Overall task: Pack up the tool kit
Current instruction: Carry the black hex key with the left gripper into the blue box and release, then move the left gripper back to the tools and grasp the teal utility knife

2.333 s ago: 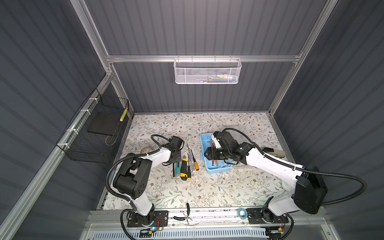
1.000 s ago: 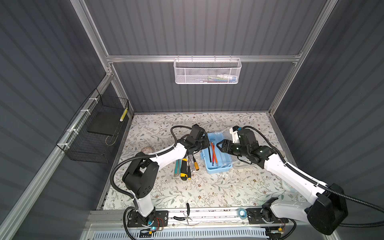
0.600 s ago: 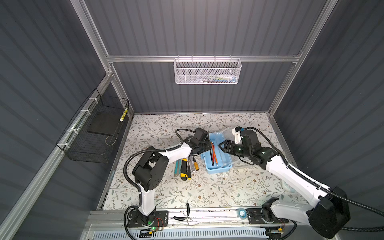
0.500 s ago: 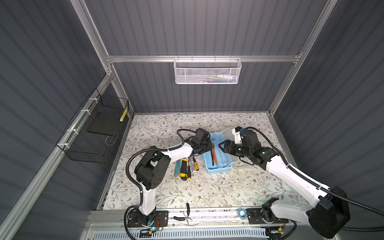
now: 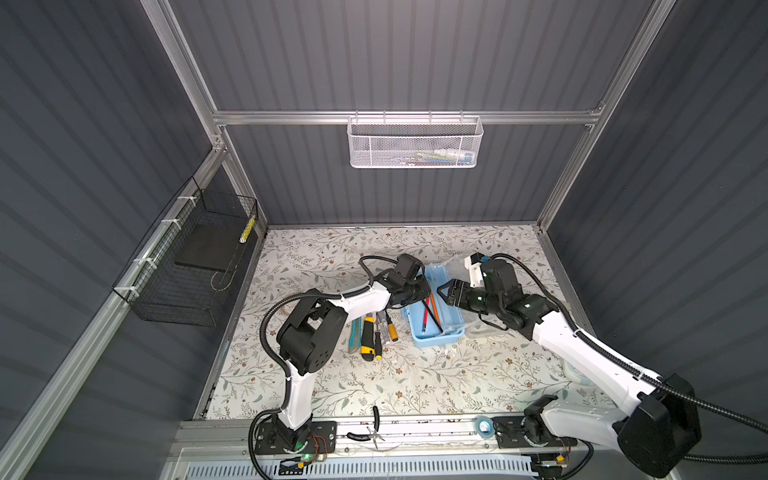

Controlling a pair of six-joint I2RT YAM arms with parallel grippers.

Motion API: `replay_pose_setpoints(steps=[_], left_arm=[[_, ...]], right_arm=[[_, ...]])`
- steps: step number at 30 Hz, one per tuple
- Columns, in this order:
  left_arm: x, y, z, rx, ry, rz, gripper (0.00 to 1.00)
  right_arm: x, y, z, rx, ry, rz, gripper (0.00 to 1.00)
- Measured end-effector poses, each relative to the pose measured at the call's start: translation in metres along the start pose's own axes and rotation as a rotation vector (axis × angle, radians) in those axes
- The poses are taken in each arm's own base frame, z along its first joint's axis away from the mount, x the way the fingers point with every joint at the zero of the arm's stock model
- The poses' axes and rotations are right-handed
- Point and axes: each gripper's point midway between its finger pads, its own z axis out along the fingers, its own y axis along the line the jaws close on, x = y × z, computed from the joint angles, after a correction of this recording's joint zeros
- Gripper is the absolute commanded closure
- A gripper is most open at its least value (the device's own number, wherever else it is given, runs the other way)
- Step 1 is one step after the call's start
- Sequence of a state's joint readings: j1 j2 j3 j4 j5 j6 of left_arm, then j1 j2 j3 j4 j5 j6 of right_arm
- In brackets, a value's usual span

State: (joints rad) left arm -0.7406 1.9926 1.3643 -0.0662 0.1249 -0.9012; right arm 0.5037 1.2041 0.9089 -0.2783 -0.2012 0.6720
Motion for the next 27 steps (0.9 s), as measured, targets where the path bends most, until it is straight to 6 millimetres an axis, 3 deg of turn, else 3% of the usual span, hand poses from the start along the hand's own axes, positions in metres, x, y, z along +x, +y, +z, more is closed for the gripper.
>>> replay_pose_setpoints(steps=[10, 13, 19, 22, 27], left_arm=[[-0.003, 0.002, -0.009, -0.031, -0.015, 0.069, 0.65], [-0.013, -0.002, -0.03, -0.06, -0.056, 0.121, 0.64], [-0.039, -0.009, -0.097, -0.142, -0.196, 0.236, 0.61], [-0.041, 0.004, -0.121, -0.225, -0.226, 0.277, 0.59], [-0.026, 0.053, -0.138, -0.395, -0.189, 0.302, 0.54]], right_arm=[[-0.002, 0.003, -0.004, 0.005, 0.006, -0.028, 0.28], [-0.008, 0.007, -0.007, 0.002, -0.005, -0.047, 0.29], [-0.005, 0.026, -0.014, 0.028, -0.004, -0.145, 0.29], [0.002, 0.044, -0.016, 0.023, 0.008, -0.211, 0.29], [0.023, 0.058, -0.005, 0.024, 0.062, -0.267, 0.27]])
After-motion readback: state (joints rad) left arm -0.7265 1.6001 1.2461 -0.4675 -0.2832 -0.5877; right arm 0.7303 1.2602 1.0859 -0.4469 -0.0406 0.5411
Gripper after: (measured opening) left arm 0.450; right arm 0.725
